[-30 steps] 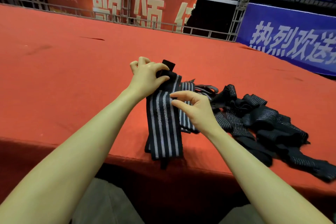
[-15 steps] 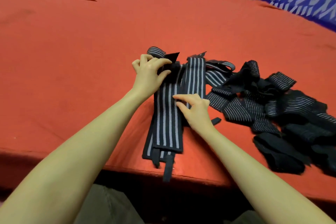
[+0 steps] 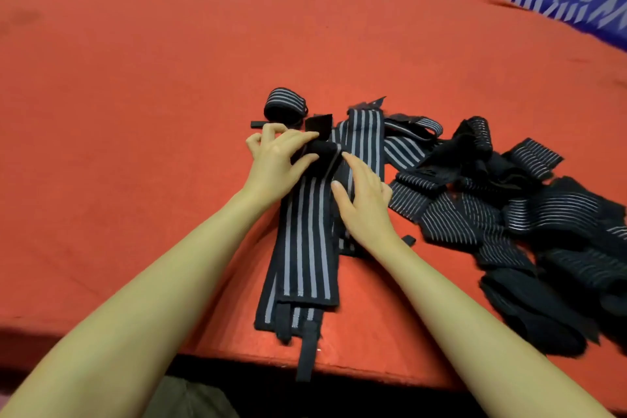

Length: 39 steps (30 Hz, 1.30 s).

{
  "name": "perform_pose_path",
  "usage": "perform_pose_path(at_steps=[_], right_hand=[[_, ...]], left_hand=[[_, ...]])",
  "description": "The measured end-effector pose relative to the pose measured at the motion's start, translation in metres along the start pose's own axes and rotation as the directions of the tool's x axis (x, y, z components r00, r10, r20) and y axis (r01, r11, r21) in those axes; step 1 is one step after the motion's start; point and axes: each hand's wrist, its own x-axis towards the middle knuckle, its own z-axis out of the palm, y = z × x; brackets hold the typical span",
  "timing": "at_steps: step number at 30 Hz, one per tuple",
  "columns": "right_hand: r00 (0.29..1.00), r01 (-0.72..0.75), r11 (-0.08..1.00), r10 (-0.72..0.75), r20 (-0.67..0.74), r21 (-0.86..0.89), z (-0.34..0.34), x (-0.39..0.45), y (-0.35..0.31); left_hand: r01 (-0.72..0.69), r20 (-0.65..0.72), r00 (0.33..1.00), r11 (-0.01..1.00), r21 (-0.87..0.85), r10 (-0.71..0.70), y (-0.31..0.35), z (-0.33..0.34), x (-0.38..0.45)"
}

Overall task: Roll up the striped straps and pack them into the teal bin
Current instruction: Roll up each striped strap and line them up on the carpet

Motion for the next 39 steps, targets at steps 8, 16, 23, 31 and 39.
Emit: perform_pose_path(at_steps=[8, 16, 23, 31, 39], right_hand=[[0.997, -0.018, 0.993, 0.026, -0.067, 0.119, -0.002, 0.065, 0.007], [0.999, -0.021, 0.999, 0.023, -0.038, 0.042, 0.015, 0.144, 0.034], [0.991, -0.01, 0.977, 0.038, -0.126, 0.215, 0.032, 0.177, 0.057], [0.981, -0.051, 0.996, 0.064, -0.181, 0.074, 0.047, 0.192, 0.085], [0.943, -0.005, 0.979, -0.063, -0.327, -0.206, 0.059, 0.203, 0.092]], left_hand=[[-0.001, 0.072, 0.997, 0.986, -0.164, 0.014, -0.015, 0.011, 0.03], [0.029, 0.189, 0.982, 0.988, -0.15, -0.001, -0.048, 0.046, 0.085], [-0.026, 0.182, 0.983, 0.998, -0.055, 0.036, -0.064, 0.077, 0.105], [0.189, 0.266, 0.943, 0.98, 0.057, -0.197, -0.059, 0.104, 0.103], [0.027, 0.433, 0.88, 0.931, 0.363, -0.194, -0.07, 0.114, 0.12]])
